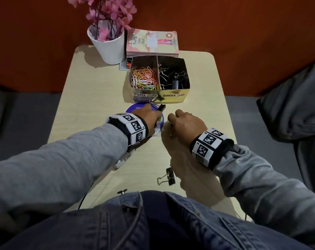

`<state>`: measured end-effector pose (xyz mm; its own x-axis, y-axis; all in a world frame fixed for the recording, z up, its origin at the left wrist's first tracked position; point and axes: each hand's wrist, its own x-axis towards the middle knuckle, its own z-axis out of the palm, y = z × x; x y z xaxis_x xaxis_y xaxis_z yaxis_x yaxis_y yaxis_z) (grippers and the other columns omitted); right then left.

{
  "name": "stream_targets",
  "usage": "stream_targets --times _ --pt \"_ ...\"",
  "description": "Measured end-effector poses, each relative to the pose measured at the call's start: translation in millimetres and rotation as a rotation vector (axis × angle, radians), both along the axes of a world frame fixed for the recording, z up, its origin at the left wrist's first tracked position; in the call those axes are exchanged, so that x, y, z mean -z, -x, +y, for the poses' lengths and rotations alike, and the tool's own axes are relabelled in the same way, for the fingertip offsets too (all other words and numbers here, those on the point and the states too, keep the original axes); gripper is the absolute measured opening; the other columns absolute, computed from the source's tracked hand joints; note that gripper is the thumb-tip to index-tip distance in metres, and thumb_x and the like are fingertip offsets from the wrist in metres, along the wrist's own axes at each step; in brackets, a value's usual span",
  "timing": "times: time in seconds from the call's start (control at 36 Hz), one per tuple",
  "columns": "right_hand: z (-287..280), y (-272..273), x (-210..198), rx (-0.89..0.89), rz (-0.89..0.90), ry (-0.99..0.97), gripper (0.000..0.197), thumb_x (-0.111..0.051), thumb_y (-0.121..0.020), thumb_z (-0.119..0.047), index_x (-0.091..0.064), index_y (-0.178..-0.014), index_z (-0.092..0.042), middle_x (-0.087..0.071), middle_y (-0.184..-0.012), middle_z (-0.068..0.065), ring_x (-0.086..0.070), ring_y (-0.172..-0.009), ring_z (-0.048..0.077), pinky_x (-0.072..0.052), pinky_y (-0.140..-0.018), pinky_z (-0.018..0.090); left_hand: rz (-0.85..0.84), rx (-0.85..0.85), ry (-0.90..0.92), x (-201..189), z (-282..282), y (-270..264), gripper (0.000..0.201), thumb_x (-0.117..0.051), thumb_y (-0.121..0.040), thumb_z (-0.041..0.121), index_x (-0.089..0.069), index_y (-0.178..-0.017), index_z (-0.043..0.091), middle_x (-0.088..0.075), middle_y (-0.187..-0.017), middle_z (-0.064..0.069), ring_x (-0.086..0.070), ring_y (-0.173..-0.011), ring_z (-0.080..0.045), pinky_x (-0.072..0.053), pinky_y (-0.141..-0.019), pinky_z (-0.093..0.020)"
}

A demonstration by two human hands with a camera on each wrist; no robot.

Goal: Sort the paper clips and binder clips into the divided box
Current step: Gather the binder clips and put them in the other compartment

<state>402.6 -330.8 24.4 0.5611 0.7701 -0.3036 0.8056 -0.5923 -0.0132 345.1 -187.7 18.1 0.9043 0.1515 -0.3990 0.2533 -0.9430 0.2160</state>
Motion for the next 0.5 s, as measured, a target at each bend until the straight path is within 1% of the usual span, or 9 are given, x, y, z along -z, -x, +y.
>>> stream_targets --times 0.08,0.14,0.19,0.22,0.28,0.31,0.36,0.42,0.5 --pt "-2 0 -1 0.003 0.0 -0.007 0.039 -0.056 -0.091 -0.023 -0.045 -0.126 -0.009 -0.048 -0.117 0.013 -0.055 -0.103 0.034 -0.033 -0.066 0.033 -0.016 0.009 0.011 0 0 1 0.022 -0.062 -0.085 0.021 -0.041 -0.091 0.024 -0.045 -0.104 -0.005 -0.05 -0.088 -0.026 -0.041 -0.069 -0.032" --pt "-3 -1 -1 0.005 -0.011 -0.009 0.036 -0.053 -0.093 -0.021 -0.044 -0.125 -0.009 -0.047 -0.116 0.013 -0.056 -0.1 0.035 -0.032 -0.066 0.034 -0.029 0.017 0.028 1 1 2 0.024 -0.063 -0.084 0.02 -0.044 -0.099 0.023 -0.049 -0.108 -0.006 -0.052 -0.091 -0.026 -0.042 -0.071 -0.031" --pt "-1 -4 -4 0.016 -0.013 -0.026 0.033 -0.049 -0.092 -0.013 -0.044 -0.125 -0.009 -0.046 -0.116 0.014 -0.058 -0.097 0.036 -0.033 -0.064 0.035 -0.027 0.012 0.037 1 1 4 0.031 -0.065 -0.083 0.017 -0.048 -0.107 0.024 -0.049 -0.112 -0.005 -0.054 -0.094 -0.026 -0.042 -0.071 -0.03" --pt "0 -6 -7 0.033 -0.008 -0.042 0.035 -0.05 -0.091 -0.01 -0.044 -0.125 -0.01 -0.046 -0.117 0.013 -0.059 -0.094 0.037 -0.036 -0.064 0.036 -0.022 0.01 0.037 1 2 4 0.03 -0.065 -0.083 0.016 -0.049 -0.106 0.025 -0.048 -0.112 -0.005 -0.054 -0.094 -0.026 -0.041 -0.071 -0.03" --pt "6 -14 -16 0.077 0.006 -0.094 0.04 -0.056 -0.086 -0.007 -0.045 -0.124 -0.012 -0.047 -0.118 0.012 -0.06 -0.089 0.036 -0.044 -0.065 0.037 -0.016 0.01 0.033 1 2 6 0.023 -0.063 -0.083 0.015 -0.049 -0.098 0.027 -0.045 -0.109 -0.005 -0.054 -0.09 -0.028 -0.04 -0.069 -0.031" --pt "9 -18 -21 0.092 0.002 -0.125 0.041 -0.058 -0.083 -0.005 -0.047 -0.122 -0.013 -0.049 -0.117 0.011 -0.06 -0.087 0.035 -0.048 -0.067 0.037 -0.013 0.013 0.026 1 2 6 0.023 -0.062 -0.084 0.016 -0.051 -0.099 0.028 -0.044 -0.109 -0.006 -0.055 -0.088 -0.031 -0.041 -0.068 -0.032" --pt "16 -28 -31 0.101 -0.02 -0.184 0.039 -0.059 -0.082 -0.002 -0.051 -0.118 -0.015 -0.053 -0.114 0.008 -0.06 -0.087 0.03 -0.052 -0.071 0.036 -0.006 0.032 0.002 2 1 7 0.03 -0.063 -0.084 0.018 -0.053 -0.111 0.027 -0.043 -0.112 -0.009 -0.057 -0.087 -0.035 -0.044 -0.068 -0.033" --pt "22 -39 -40 0.113 -0.034 -0.251 0.036 -0.061 -0.083 -0.004 -0.053 -0.116 -0.017 -0.055 -0.112 0.006 -0.058 -0.088 0.024 -0.049 -0.072 0.032 -0.003 0.052 -0.015 2 1 7 0.037 -0.063 -0.084 0.019 -0.051 -0.118 0.027 -0.041 -0.117 -0.011 -0.057 -0.088 -0.037 -0.046 -0.07 -0.034" --pt "31 -57 -57 0.206 -0.126 -0.422 0.031 -0.06 -0.085 -0.014 -0.054 -0.116 -0.018 -0.058 -0.108 0.003 -0.051 -0.084 0.019 -0.038 -0.068 0.028 0.021 0.078 -0.032 0 3 9 0.039 -0.06 -0.086 0.02 -0.047 -0.122 0.028 -0.042 -0.118 -0.012 -0.057 -0.091 -0.036 -0.05 -0.073 -0.038"
